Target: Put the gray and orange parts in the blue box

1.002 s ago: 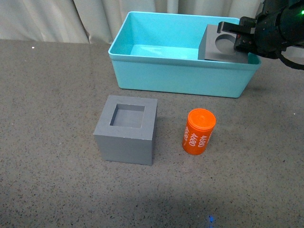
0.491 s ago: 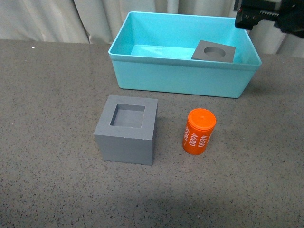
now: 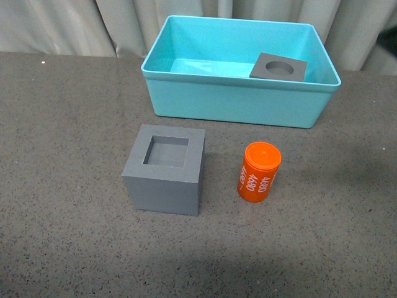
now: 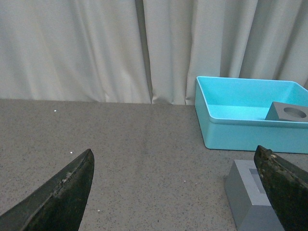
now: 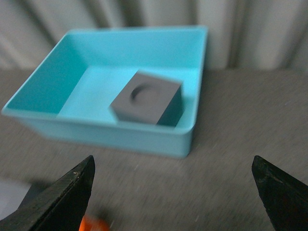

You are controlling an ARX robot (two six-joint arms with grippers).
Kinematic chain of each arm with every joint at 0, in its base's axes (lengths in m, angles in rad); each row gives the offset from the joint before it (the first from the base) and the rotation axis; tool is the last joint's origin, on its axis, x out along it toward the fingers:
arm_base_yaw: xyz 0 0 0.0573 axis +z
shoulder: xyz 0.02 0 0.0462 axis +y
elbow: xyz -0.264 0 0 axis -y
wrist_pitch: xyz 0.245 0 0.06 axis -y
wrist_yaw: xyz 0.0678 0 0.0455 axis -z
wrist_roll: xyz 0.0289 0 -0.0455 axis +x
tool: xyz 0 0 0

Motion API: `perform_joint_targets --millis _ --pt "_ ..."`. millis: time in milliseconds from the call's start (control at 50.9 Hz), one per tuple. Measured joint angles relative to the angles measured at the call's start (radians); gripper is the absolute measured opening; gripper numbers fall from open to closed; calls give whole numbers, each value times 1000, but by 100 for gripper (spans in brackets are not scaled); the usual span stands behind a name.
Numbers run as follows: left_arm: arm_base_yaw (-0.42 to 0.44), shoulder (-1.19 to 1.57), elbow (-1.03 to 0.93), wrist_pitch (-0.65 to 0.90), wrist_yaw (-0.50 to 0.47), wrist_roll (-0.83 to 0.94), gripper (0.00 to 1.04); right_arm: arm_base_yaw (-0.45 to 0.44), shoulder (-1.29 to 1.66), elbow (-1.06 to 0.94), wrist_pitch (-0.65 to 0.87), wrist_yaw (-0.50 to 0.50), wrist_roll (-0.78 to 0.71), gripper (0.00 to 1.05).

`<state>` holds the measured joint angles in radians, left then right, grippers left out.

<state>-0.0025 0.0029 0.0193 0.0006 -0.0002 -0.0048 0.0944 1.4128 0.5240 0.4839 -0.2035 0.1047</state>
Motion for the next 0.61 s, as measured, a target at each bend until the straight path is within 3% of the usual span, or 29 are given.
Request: perform_joint_targets --millis 79,236,275,314,354,511,609 --pt "0 0 0 0 0 0 98 5 -68 -71 -73 -60 -9 95" --pt "0 0 0 0 0 0 98 19 -128 -86 -140 -12 -88 95" --pt "-22 27 18 -52 -80 -35 98 19 -129 -86 -141 -11 -94 95" --pt "-55 142 71 -147 -229 -109 98 19 -128 -86 -141 -11 -100 95" --pt "-52 283 102 -120 -297 -159 98 19 -130 -87 -141 -10 -102 95" --pt "37 736 235 147 -173 -235 98 21 -130 -87 -141 -9 -105 95" --pt "40 1001 357 189 -37 -267 98 21 -130 -87 -141 -8 -105 95"
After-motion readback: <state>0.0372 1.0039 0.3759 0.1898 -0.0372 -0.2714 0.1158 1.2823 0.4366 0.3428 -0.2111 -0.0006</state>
